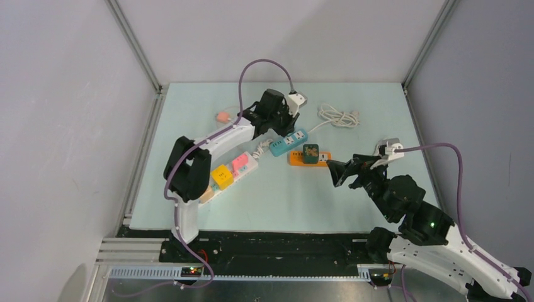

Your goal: Insert the plug

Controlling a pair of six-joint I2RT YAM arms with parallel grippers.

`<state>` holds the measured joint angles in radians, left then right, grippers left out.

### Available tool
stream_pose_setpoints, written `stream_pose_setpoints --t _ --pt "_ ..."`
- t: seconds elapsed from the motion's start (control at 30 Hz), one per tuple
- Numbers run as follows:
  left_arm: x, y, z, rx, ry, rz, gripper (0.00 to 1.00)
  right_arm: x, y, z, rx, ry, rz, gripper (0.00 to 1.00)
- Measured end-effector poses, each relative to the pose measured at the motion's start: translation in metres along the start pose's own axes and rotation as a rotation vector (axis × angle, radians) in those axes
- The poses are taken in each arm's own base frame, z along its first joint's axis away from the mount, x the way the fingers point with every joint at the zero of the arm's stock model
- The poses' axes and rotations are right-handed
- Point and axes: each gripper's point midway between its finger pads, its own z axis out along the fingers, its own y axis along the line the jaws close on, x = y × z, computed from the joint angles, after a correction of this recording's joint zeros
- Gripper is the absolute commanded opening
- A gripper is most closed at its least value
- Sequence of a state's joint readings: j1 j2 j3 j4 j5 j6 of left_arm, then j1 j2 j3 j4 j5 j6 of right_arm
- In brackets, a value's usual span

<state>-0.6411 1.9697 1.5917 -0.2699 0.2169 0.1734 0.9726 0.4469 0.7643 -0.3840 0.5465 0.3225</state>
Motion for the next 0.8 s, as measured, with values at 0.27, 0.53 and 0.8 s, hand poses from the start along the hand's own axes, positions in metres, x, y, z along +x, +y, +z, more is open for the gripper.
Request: stream_pose_setpoints --t 0.27,0.53,0.8 --pt "0.014 -0.001 0.011 0.014 0.032 0.004 0.0 0.01 0.0 0.008 0.017 0.034 -0.028 1.0" --pt "0.031 -0.004 0.029 0.046 0.072 -0.008 0.0 0.008 -0.004 0.011 0.038 0.027 -0.03 0.99" --pt "0.034 -0.008 0.031 0.067 0.078 -0.012 0.0 0.006 -0.008 0.012 0.054 0.022 -0.029 1.0"
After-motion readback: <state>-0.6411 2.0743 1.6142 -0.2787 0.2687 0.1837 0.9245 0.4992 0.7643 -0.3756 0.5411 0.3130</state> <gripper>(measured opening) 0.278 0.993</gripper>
